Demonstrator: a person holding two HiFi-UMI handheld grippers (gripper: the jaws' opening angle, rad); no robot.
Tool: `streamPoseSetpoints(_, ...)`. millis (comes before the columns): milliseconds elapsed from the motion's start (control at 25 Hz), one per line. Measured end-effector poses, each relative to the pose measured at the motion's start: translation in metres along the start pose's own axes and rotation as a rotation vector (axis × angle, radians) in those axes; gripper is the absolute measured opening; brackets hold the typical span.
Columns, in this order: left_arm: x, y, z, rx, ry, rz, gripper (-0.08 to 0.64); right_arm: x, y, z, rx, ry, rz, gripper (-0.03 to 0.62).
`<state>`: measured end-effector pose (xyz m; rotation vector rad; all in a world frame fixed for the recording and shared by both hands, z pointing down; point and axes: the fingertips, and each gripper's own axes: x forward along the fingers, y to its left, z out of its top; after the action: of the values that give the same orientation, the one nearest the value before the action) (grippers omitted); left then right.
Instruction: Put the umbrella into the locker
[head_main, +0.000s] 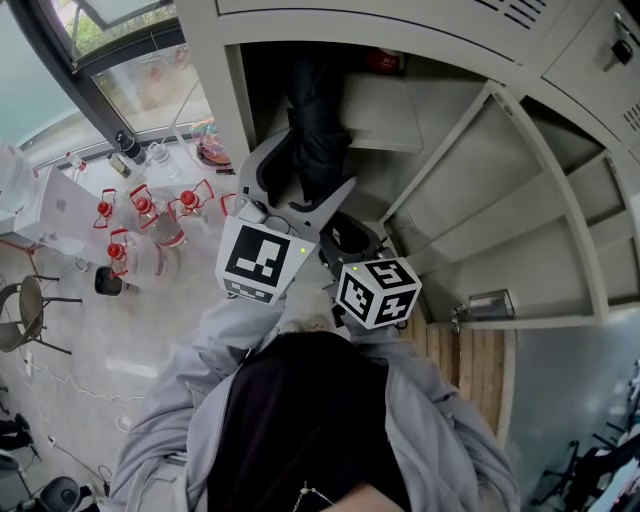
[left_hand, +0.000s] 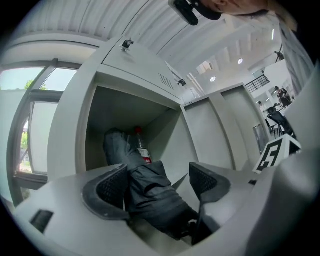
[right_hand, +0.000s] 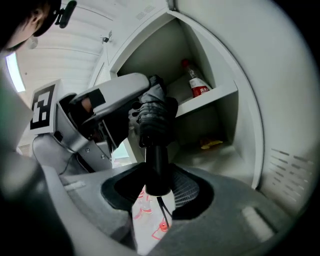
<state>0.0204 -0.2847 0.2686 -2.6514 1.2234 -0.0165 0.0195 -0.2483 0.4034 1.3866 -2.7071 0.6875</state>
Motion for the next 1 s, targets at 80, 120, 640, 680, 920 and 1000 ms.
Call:
streamPoseSetpoints(80, -0.002, -0.001, -0.003, -0.002, 0.008, -0.006, 0.360, -0.002, 0.003, 0.005, -0.015, -0.020, -0.009, 0.149)
streamPoseSetpoints(120, -0.003, -0.001, -0.004, -0.001, 0.009, -0.006, 0.360, -0.003, 0.005, 0.007, -0.020, -0.030, -0.013, 0.149)
streamPoseSetpoints(640, -0.009, 0.004, -0.004, -0.019, -0.006, -0.011, 0.358, -0.034, 0.028, 0.057, -0.151, -0.257, -0.067, 0.140)
streamPoseSetpoints(680, -0.009, 0.004, -0.004, -0.023, -0.006, -0.011, 0.357, -0.035, 0.029, 0.060, -0.154, -0.266, -0.069, 0.140)
streamPoseSetpoints(920, -0.021, 0.003, 0.005, -0.023, -0.018, 0.015, 0.356, -0.041, 0.033, 0.071, -0.201, -0.301, -0.074, 0.137)
streamPoseSetpoints(1000, -0.029, 0.004, 0.006, -0.043, -0.022, 0.012, 0.356, -0.042, 0.035, 0.074, -0.209, -0.312, -0.068, 0.137)
